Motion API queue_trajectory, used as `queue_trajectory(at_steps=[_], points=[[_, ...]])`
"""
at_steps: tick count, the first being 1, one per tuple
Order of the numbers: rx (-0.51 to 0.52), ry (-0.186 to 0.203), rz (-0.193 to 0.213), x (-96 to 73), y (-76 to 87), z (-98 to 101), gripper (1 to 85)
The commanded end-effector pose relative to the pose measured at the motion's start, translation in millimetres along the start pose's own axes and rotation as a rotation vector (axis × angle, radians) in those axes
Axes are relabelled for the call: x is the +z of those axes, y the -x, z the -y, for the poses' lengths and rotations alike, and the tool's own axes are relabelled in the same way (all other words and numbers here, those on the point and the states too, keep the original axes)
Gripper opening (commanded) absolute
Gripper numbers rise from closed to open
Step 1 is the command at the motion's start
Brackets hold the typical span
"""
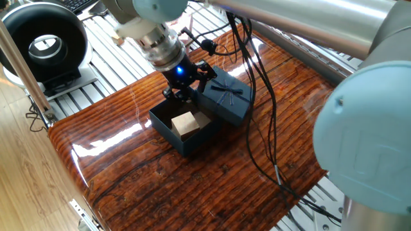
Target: Cover the box
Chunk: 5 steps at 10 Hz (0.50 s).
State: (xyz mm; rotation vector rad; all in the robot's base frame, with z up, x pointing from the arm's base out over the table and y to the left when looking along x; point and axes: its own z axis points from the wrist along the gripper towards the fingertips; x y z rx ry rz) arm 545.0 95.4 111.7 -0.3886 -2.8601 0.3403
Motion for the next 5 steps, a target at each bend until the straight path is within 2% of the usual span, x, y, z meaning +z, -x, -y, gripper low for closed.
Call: queue_trajectory(at_steps=[1, 2, 5], points=[[-0.010, 0.028, 0.020, -2.0, 9.5, -5.7, 41.0], [-0.011, 0.035, 0.029, -2.0, 13.1, -7.9, 43.7], [0.039, 0.104, 0.055, -6.2, 22.6, -28.8, 44.7]])
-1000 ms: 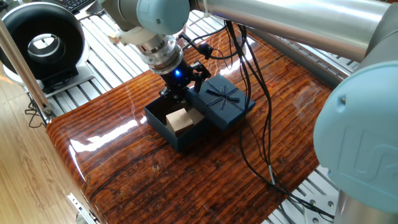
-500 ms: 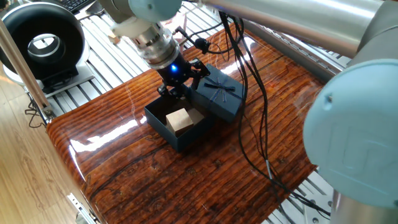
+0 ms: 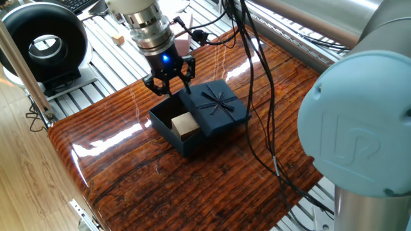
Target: Cover the box
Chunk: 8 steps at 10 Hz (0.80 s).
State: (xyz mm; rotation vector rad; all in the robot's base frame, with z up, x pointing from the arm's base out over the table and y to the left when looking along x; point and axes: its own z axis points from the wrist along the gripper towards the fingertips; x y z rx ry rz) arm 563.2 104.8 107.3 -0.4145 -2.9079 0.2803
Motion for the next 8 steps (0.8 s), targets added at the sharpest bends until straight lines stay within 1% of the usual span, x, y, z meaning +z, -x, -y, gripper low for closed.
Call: queue_trajectory(at_steps=[1, 3, 4, 6, 7, 8], points=[[0.040, 0.067, 0.031, -3.8, 9.9, -19.9, 44.7], [0.067, 0.091, 0.027, -5.5, 8.2, -26.5, 44.7], [0.082, 0.112, 0.027, -7.3, 6.8, -31.7, 44.7], [0.133, 0.160, 0.039, -10.5, 9.5, -43.9, 44.7], [0.173, 0.196, 0.055, -12.3, 14.8, -52.9, 44.7], [0.178, 0.201, 0.058, -12.7, 15.6, -54.0, 44.7]])
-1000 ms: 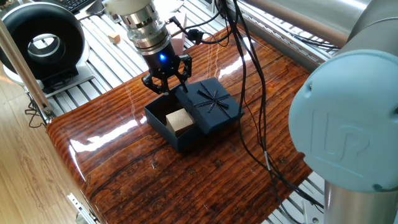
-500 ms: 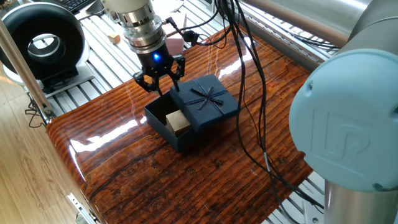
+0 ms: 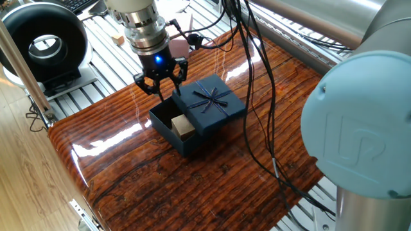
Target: Cover the box
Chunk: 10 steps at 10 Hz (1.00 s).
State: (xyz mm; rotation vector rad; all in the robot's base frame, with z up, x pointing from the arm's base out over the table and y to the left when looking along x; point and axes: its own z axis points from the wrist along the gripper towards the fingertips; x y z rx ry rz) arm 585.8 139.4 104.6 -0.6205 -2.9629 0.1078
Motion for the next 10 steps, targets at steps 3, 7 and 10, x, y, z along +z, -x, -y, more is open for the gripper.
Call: queue_trajectory(at_steps=[3, 7, 10], points=[[-0.060, -0.060, -0.029, -1.7, -7.9, 16.1, 44.7], [-0.245, -0.298, -0.099, -3.6, -29.5, 69.6, 27.7], [-0.220, -0.148, -0.046, 5.1, -22.3, 34.3, 27.0]])
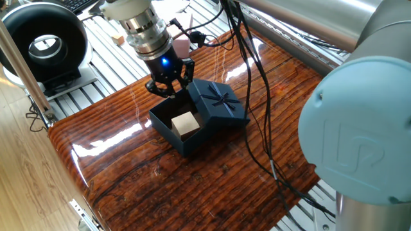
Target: Cover the box
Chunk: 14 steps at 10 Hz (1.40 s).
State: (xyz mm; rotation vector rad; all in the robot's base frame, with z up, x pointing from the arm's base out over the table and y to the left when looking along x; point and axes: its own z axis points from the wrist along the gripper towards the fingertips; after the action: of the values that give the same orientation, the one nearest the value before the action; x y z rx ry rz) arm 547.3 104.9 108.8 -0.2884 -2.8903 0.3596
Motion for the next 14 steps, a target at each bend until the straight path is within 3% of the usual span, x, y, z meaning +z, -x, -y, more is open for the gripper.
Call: queue_trajectory(at_steps=[1, 2, 3, 5, 7, 12, 14], points=[[-0.072, 0.014, 0.096, -0.6, 21.2, -1.8, 32.7], [-0.104, 0.025, 0.113, -1.0, 25.3, -4.9, 43.0], [-0.152, 0.012, 0.095, 0.6, 21.2, -0.5, 50.7], [-0.216, -0.047, 0.087, 3.3, 20.9, 14.9, 57.7], [-0.248, -0.099, 0.069, 11.0, 16.8, 30.4, 57.7], [-0.246, -0.112, 0.082, 36.0, 13.1, 46.4, 57.7], [-0.233, -0.082, 0.099, 43.7, 17.1, 44.7, 58.0]])
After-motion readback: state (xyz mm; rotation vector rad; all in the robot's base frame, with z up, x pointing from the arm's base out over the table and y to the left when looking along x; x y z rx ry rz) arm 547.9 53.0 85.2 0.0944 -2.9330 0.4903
